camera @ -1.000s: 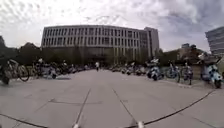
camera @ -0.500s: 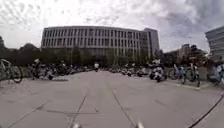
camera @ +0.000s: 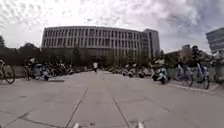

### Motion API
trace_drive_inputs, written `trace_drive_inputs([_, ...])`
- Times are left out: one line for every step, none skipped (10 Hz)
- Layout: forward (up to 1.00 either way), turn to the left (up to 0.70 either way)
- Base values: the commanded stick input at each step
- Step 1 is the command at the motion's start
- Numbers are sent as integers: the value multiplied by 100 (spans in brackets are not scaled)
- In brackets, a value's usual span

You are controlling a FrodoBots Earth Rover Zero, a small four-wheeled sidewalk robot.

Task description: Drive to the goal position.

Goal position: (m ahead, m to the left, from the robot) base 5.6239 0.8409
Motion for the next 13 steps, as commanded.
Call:
trace_drive_inputs([70,0])
trace_drive_inputs([70,0])
trace_drive_inputs([70,0])
trace_drive_inputs([70,0])
trace_drive_inputs([70,0])
trace_drive_inputs([70,0])
trace_drive_inputs([70,0])
trace_drive_inputs([70,0])
trace_drive_inputs([70,0])
trace_drive_inputs([70,0])
trace_drive_inputs([70,0])
trace_drive_inputs([70,0])
trace_drive_inputs([70,0])
